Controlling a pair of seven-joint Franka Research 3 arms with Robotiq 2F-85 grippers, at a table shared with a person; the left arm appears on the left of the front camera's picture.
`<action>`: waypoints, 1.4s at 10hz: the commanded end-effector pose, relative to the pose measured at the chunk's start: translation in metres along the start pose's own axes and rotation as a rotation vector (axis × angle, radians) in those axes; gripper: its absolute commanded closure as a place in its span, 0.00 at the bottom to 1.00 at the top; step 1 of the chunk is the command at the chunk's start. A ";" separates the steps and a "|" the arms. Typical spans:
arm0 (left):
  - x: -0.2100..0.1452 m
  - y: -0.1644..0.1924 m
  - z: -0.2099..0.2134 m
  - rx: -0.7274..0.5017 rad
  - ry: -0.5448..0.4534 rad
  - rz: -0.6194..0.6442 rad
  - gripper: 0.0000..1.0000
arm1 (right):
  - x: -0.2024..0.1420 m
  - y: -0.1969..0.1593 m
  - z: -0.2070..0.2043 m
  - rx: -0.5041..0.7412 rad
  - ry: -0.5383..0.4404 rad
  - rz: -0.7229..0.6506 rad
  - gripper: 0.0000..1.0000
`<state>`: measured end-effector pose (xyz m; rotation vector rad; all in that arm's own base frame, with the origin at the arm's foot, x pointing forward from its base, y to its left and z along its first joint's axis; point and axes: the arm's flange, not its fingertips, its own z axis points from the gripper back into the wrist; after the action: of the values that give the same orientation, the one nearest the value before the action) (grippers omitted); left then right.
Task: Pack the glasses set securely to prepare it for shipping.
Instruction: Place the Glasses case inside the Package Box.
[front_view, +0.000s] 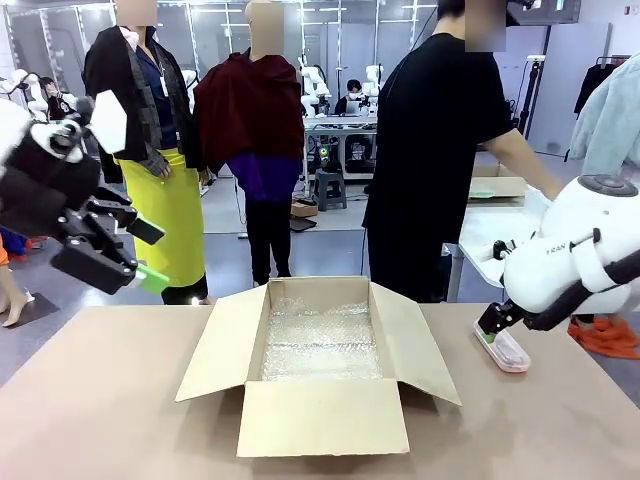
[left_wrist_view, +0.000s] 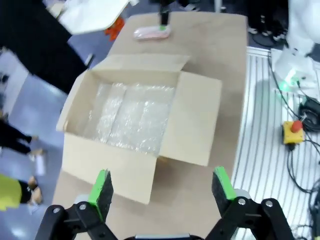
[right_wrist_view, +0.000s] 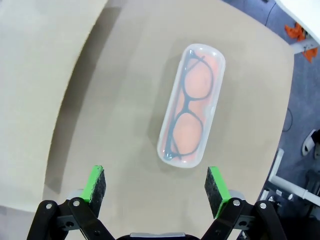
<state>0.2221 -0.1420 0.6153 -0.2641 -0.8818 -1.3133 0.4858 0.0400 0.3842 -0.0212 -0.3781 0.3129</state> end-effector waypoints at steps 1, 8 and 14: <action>-0.002 -0.014 0.006 0.013 -0.068 -0.069 0.00 | 0.020 -0.009 -0.014 -0.001 0.034 -0.065 0.00; 0.008 -0.010 0.009 0.000 -0.028 -0.048 0.00 | 0.048 -0.032 -0.061 0.042 0.129 -0.178 0.00; 0.008 -0.010 0.009 0.000 -0.028 -0.048 0.00 | 0.055 -0.044 -0.094 0.019 0.182 -0.260 0.00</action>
<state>0.2105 -0.1473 0.6232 -0.2602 -0.9296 -1.3496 0.5768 0.0162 0.3194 0.0194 -0.2122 0.0854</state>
